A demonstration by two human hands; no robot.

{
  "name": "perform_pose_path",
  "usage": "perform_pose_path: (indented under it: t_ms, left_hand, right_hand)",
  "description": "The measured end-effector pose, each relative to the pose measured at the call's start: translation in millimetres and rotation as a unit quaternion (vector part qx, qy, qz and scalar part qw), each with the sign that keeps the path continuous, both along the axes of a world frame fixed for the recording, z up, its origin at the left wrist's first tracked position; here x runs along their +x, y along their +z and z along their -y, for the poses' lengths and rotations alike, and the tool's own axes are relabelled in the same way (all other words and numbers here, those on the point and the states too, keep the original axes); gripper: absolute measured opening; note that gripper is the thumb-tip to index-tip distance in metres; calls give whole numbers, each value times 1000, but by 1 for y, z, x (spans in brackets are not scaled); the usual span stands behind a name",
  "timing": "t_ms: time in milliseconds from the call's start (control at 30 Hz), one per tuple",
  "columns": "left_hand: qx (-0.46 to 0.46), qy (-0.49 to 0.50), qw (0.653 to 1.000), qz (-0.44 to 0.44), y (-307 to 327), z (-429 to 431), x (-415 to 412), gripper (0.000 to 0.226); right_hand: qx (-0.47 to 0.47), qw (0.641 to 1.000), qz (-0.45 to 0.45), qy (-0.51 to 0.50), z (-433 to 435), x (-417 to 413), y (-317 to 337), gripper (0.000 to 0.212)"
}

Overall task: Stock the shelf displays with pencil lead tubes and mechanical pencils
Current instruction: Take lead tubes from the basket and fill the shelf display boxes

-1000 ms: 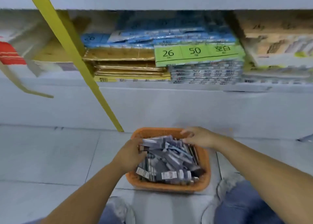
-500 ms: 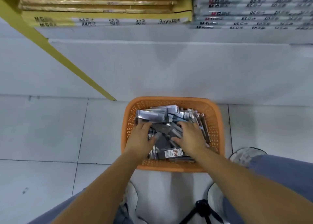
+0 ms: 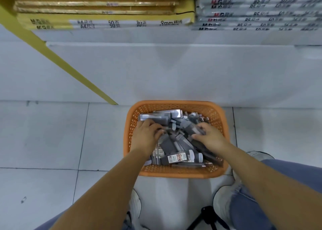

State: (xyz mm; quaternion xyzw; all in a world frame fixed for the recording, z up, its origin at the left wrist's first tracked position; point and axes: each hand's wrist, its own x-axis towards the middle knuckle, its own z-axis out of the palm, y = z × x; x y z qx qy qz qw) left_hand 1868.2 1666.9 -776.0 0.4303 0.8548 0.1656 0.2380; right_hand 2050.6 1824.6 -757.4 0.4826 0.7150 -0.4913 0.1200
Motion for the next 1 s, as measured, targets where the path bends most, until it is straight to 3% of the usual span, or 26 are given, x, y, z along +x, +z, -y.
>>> perform_pose_path:
  t_ms: [200, 333, 400, 467, 633, 700, 800, 867, 1000]
  left_hand:
    - [66, 167, 975, 127, 32, 15, 10, 15]
    - [126, 260, 898, 333, 63, 17, 14, 12]
    - [155, 248, 876, 383, 86, 12, 16, 11]
    - [175, 227, 861, 421, 110, 5, 21, 26]
    - [191, 169, 844, 473, 168, 0, 39, 37]
    - [194, 178, 806, 530, 186, 0, 44, 57]
    - [221, 157, 725, 633, 212, 4, 51, 59]
    - [229, 124, 725, 637, 229, 8, 54, 54]
    - [238, 87, 791, 557, 264, 7, 54, 27]
  right_hand:
    - [-39, 984, -98, -145, -13, -3, 32, 27]
    - [-67, 958, -196, -201, -12, -11, 77, 22]
    - [-96, 938, -250, -220, -7, -13, 102, 22]
    - [-129, 916, -302, -228, 2, -15, 129, 24]
    - [-170, 859, -414, -248, 35, -24, 189, 28]
    - [-164, 848, -436, -254, 47, -27, 206, 28]
    - [-138, 838, -461, -256, 59, -29, 225, 26]
    - [-123, 839, -469, -247, 62, -29, 237, 24]
    - [-59, 864, -465, -182, 60, -29, 267, 13]
